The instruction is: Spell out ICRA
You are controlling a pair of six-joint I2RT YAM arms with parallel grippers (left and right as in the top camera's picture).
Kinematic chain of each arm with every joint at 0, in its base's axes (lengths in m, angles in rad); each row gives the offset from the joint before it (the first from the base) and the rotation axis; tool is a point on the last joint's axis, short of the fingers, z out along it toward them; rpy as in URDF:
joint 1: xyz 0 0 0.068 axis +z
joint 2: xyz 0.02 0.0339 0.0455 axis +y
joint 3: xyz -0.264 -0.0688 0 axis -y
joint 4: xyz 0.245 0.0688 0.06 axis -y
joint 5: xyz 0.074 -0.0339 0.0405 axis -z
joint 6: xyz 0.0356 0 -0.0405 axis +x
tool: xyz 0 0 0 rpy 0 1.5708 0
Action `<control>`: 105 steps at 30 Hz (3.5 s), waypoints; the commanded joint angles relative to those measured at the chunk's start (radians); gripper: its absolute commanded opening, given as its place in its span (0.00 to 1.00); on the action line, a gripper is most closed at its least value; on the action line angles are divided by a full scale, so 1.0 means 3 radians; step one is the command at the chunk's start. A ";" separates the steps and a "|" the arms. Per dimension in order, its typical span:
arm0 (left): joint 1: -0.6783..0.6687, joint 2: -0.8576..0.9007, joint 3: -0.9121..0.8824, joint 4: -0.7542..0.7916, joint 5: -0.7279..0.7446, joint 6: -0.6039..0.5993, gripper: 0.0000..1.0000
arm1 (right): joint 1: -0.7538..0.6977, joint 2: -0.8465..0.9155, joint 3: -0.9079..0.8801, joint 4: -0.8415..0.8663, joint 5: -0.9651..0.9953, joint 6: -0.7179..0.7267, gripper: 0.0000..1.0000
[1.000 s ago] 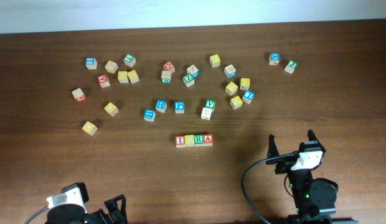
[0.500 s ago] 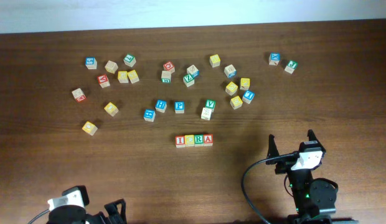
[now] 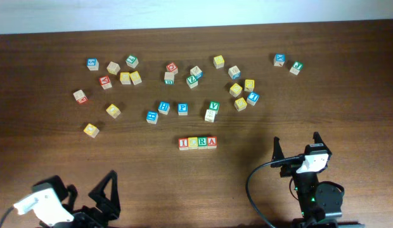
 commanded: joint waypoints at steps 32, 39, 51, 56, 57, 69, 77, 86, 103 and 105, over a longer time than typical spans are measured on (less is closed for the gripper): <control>0.0764 -0.1245 -0.3145 0.3239 -0.0055 0.1678 0.99 | -0.0024 -0.0024 -0.0017 -0.0019 0.0028 0.0023 0.98; 0.0755 -0.1246 -0.3783 0.3966 -0.0003 0.1546 0.99 | -0.0024 -0.0024 -0.0017 -0.0019 0.0027 0.0023 0.98; 0.0757 -0.1246 -0.3784 0.3825 0.0036 0.1802 0.99 | -0.0024 -0.0024 -0.0017 -0.0019 0.0027 0.0023 0.98; 0.0757 -0.1246 -0.3783 0.3827 0.0047 0.1804 0.99 | -0.0024 -0.0024 -0.0017 -0.0019 0.0027 0.0023 0.98; 0.0757 -0.1245 -0.3783 0.3829 0.0047 0.1803 0.99 | -0.0024 -0.0024 -0.0017 -0.0019 0.0028 0.0022 0.98; 0.0757 -0.1245 -0.3782 0.3830 0.0047 0.1804 0.99 | -0.0024 -0.0024 -0.0017 -0.0019 0.0028 0.0023 0.98; 0.0757 -0.1245 -0.3782 0.3830 0.0047 0.1803 0.99 | -0.0024 -0.0025 -0.0017 -0.0019 0.0038 0.0023 0.98; 0.0757 -0.1245 -0.3782 0.3830 0.0047 0.1804 0.99 | -0.0024 -0.0024 -0.0017 -0.0019 0.0039 0.0023 0.98; 0.0757 -0.1245 -0.3782 0.3830 0.0047 0.1804 0.99 | -0.0024 -0.0024 -0.0017 -0.0019 0.0039 0.0023 0.98; 0.0757 -0.1245 -0.3782 0.3830 0.0047 0.1804 0.99 | -0.0024 -0.0024 -0.0017 -0.0019 0.0039 0.0022 0.98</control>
